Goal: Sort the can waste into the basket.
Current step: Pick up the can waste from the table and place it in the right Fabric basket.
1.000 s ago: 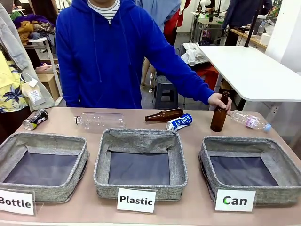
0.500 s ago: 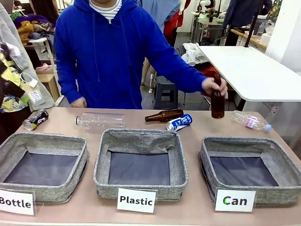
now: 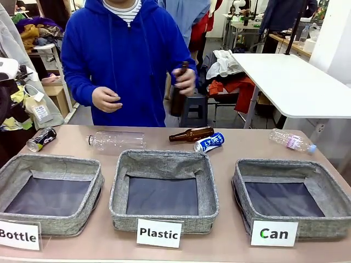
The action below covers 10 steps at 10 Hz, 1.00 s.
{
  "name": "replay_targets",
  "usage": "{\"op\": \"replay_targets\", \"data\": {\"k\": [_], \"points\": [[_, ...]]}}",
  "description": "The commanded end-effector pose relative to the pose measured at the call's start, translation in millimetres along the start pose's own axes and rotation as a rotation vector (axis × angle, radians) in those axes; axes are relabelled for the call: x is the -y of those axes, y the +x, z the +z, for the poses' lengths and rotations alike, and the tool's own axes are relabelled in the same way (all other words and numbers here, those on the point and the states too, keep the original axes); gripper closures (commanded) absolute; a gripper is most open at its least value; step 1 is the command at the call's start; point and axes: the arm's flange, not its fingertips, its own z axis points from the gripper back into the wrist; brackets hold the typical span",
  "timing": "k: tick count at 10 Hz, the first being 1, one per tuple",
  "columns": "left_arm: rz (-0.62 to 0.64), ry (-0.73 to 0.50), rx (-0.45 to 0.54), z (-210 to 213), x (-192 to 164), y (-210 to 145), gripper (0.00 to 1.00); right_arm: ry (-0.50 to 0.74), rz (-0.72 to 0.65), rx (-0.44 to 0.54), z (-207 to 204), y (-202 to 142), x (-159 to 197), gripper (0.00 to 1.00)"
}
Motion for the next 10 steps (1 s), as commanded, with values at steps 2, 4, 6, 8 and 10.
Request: {"op": "replay_targets", "data": {"k": [2,4,6,8,10], "points": [[0.000,0.000,0.000,0,0,0,0.00,0.028,0.028,0.018,-2,4,1,0.00],[0.155,-0.041,-0.029,-31,-34,24,0.00,0.028,0.028,0.018,-2,4,1,0.00],[0.073,-0.206,-0.044,-46,-56,33,0.00,0.028,0.028,0.018,-2,4,1,0.00],[0.059,-0.459,0.095,-1,-94,-19,0.00,0.028,0.028,0.018,-2,4,1,0.00],[0.229,-0.535,0.279,77,-135,-135,0.00,0.028,0.028,0.018,-2,4,1,0.00]]}}
